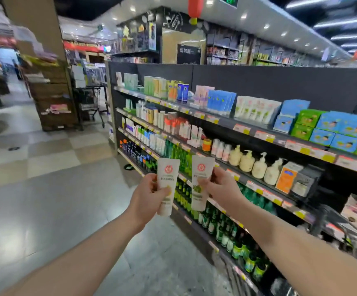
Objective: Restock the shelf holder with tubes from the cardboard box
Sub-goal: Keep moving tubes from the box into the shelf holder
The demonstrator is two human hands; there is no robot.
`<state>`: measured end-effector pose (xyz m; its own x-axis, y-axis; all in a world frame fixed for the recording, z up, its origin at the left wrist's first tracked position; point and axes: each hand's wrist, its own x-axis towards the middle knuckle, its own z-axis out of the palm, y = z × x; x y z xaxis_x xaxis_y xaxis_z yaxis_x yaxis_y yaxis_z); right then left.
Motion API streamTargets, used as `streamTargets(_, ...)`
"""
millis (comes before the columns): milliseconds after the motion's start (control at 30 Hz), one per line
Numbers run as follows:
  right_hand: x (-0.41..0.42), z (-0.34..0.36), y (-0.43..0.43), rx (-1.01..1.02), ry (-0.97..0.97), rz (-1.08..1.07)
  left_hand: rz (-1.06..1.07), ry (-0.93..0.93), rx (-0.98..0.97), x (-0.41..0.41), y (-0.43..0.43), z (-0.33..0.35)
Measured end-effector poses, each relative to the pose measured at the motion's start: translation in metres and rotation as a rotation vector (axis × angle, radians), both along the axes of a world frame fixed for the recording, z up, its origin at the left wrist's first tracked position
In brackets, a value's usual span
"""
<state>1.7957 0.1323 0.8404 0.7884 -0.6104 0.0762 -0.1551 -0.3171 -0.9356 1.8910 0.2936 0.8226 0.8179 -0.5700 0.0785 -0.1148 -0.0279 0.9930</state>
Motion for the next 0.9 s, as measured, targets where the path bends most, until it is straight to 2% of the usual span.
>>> streamTargets(167, 0.071, 0.007, -0.046, -0.011, -0.026, 0.024, -0.028, -0.041, 0.014, 0.075, -0.046, 0.012)
streamTargets(433, 0.164, 0.036, -0.164, -0.012, -0.085, -0.065, -0.097, -0.124, 0.015, 0.178, -0.163, 0.043)
streamTargets(733, 0.205, 0.034, -0.25, -0.1, -0.002, -0.222, -0.242, -0.11, -0.004, 0.245, -0.283, 0.042)
streamTargets(900, 0.218, 0.036, -0.3, -0.107, -0.008, -0.37, -0.4, -0.141, -0.016, 0.279, -0.359, 0.044)
